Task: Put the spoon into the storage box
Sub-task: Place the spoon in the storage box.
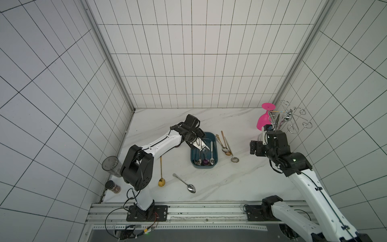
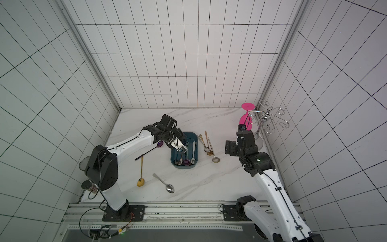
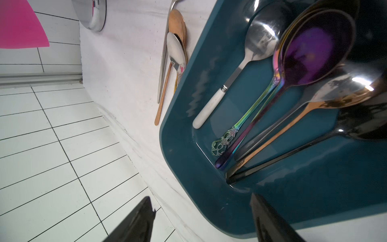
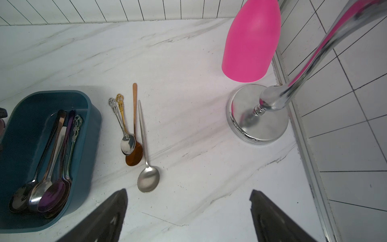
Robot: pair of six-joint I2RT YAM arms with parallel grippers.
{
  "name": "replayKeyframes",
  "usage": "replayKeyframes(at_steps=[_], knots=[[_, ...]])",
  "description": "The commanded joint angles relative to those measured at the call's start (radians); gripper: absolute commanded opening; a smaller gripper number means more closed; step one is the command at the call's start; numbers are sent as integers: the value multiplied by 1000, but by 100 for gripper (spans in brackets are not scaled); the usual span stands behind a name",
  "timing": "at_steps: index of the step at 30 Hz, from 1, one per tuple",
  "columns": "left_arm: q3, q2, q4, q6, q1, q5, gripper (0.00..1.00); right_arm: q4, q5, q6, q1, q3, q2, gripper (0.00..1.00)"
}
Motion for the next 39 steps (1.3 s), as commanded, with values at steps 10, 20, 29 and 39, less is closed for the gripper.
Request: replayKeyframes(at_steps=[10, 20, 29, 39], knots=[[-91, -174, 104, 389, 1, 71, 86, 11, -97, 36, -9, 7, 163, 89], [-173, -305, 240, -61, 4, -5, 97, 12, -161, 83, -9, 79, 390, 73], [-175, -377, 276, -598, 2, -210, 97, 54, -206, 92, -6, 136, 571, 68], [-154, -465, 177, -1149, 83, -290, 98, 96, -242, 112, 8, 212, 750, 64]])
